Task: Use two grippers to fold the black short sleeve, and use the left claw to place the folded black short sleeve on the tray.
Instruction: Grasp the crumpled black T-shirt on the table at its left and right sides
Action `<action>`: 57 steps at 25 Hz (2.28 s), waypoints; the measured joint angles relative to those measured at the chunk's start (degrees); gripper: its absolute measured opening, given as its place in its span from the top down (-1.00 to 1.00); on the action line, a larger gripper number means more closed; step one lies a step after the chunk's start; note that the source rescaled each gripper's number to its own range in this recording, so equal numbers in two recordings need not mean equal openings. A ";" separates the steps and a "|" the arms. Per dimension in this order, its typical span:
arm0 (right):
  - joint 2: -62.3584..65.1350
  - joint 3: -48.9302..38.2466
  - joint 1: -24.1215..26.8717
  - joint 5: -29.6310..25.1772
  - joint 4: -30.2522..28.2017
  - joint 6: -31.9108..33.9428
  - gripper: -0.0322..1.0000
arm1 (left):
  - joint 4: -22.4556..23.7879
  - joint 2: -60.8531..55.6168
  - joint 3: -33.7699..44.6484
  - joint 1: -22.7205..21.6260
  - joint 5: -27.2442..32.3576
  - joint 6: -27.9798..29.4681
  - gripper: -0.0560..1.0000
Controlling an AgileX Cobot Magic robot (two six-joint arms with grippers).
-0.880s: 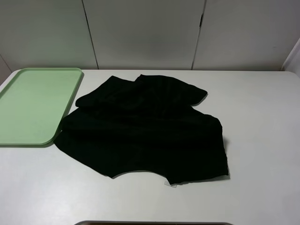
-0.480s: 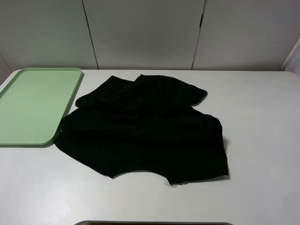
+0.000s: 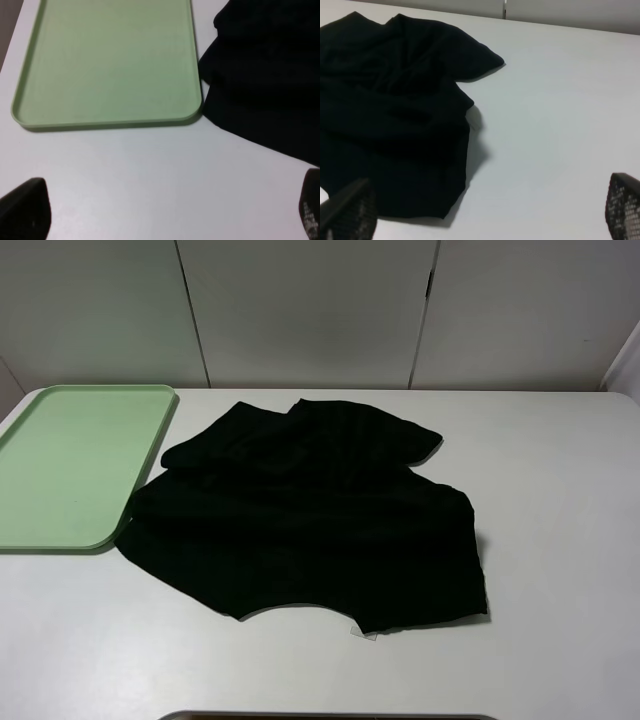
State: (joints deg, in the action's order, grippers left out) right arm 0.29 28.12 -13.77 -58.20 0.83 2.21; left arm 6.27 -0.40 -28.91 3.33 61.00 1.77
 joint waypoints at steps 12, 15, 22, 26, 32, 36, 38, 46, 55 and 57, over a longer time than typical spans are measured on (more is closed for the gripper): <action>0.00 0.00 0.00 0.00 0.00 0.00 -1.00 | 0.00 0.00 0.00 0.00 0.00 0.00 -1.00; 0.00 0.00 0.00 0.00 0.00 0.00 -1.00 | 0.00 0.00 0.00 0.00 0.00 0.00 -1.00; 0.00 0.00 0.00 0.00 0.00 0.00 -1.00 | 0.00 0.00 0.00 0.00 0.00 0.00 -1.00; 0.00 0.00 0.00 0.00 0.00 0.00 -1.00 | 0.00 0.00 0.00 0.00 0.00 0.00 -1.00; 0.00 0.00 0.00 0.00 0.00 0.00 -1.00 | 0.00 0.00 0.00 0.00 0.00 0.00 -1.00; 0.00 0.00 0.00 0.00 0.40 0.00 -1.00 | -1.94 0.00 -0.08 1.50 -0.05 0.00 -1.00; -1.97 -0.02 0.00 0.00 1.16 -1.45 -1.00 | -2.81 0.08 -0.33 2.02 -0.18 -0.06 -1.00; -19.58 4.61 0.00 3.81 11.01 -12.69 -1.00 | -16.28 10.02 -5.86 2.49 -6.34 -9.37 -1.00; -38.44 14.13 -0.70 5.45 15.23 -27.31 -1.00 | -24.92 32.07 -11.48 2.49 -8.73 -23.24 -1.00; -41.53 14.99 -1.73 5.39 15.29 -28.75 -1.00 | -27.24 36.51 -11.67 2.49 -8.94 -26.85 -1.00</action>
State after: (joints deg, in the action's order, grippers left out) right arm -41.24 43.12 -15.50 -52.81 16.12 -26.54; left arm -20.97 36.11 -40.57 5.82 52.06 -25.08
